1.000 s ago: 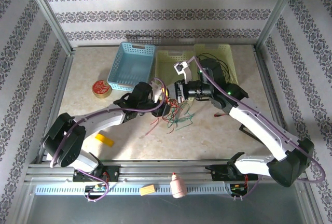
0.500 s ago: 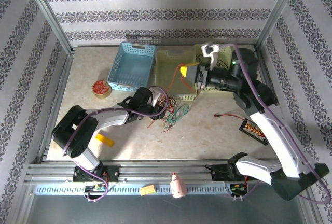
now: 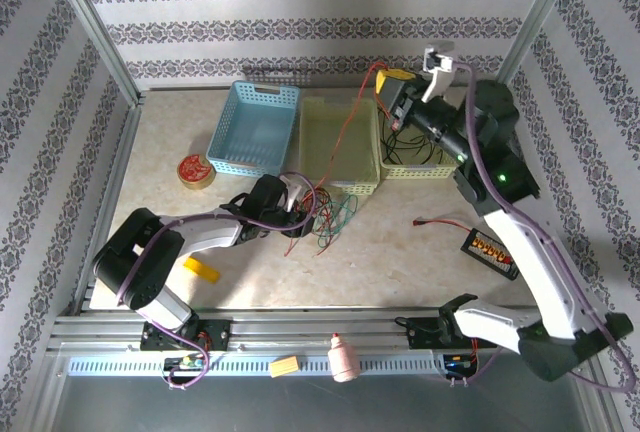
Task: Untangle the cables
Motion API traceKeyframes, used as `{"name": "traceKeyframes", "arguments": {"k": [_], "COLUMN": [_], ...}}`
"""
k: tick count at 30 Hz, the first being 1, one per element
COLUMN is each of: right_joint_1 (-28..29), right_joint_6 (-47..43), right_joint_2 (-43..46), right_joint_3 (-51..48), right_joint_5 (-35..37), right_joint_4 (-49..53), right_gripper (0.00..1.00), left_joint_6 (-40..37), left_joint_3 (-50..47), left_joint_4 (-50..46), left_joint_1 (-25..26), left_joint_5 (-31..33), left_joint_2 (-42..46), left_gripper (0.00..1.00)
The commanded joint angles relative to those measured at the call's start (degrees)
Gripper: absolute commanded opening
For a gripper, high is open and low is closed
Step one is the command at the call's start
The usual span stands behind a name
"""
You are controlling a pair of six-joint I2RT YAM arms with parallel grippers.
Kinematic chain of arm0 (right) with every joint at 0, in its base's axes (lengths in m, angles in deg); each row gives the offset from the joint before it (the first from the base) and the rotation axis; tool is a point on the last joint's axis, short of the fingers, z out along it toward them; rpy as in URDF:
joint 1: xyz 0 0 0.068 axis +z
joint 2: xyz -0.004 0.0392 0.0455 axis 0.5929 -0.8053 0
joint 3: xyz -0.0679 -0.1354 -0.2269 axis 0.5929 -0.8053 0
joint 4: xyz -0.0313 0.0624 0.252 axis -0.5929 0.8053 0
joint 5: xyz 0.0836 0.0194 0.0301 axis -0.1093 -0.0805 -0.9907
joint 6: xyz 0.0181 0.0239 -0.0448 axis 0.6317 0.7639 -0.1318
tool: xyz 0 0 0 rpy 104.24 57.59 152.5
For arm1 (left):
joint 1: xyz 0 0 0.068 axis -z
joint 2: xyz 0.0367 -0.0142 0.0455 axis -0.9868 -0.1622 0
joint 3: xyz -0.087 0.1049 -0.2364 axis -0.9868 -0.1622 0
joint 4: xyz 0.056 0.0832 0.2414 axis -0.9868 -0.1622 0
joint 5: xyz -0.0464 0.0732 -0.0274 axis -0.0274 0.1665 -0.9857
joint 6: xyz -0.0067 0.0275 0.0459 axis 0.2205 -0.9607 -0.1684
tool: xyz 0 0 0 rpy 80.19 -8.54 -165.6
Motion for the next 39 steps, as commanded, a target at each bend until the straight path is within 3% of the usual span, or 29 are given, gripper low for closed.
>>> {"name": "traceKeyframes", "arguments": {"k": [1,11,21,25,27,31,34,37,39], "right_joint_1": [0.6,2.5,1.1,1.2,1.2,1.2,1.0,0.7,0.6], "right_joint_6": [-2.2,-10.0,-7.6,-6.9,-7.0,-6.9,-5.6,-3.0,-0.8], "right_joint_2": [-1.9,-5.6,-9.0,-11.3,-11.6,-12.0,-12.5,-14.8,-17.3], "right_joint_3": [5.3,13.4,14.8,14.9,13.6,9.4,4.5,-0.1,-2.6], "right_joint_5": [1.9,11.6,7.3,9.0,11.0,15.0,17.9,19.2,18.4], "right_joint_4": [-5.5,-11.1,-7.5,-2.5,-1.1,2.1,2.7,2.9,2.0], "right_gripper": [0.00,0.00,0.00,0.00,0.00,0.00,0.00,0.00,0.00], "left_joint_6": [0.6,2.0,3.3,5.6,6.8,11.8,14.7,17.7,19.2], "left_joint_3": [-1.0,-2.9,-2.0,0.6,2.0,2.4,1.4,1.8,0.3], "left_joint_4": [0.5,1.5,1.3,0.6,-0.8,-3.6,-3.8,-8.5,-8.3], "left_joint_1": [-1.1,-2.8,-2.7,-2.8,-2.8,-3.1,-3.4,-3.9,-4.7], "left_joint_5": [-1.0,-1.4,-2.8,-1.0,1.5,13.8,19.5,27.3,29.2], "left_joint_2": [1.2,2.6,8.2,11.2,12.4,16.0,19.1,21.6,23.6], "left_gripper": [0.64,0.80,0.85,0.85,0.86,0.88,0.90,0.91,0.91]}}
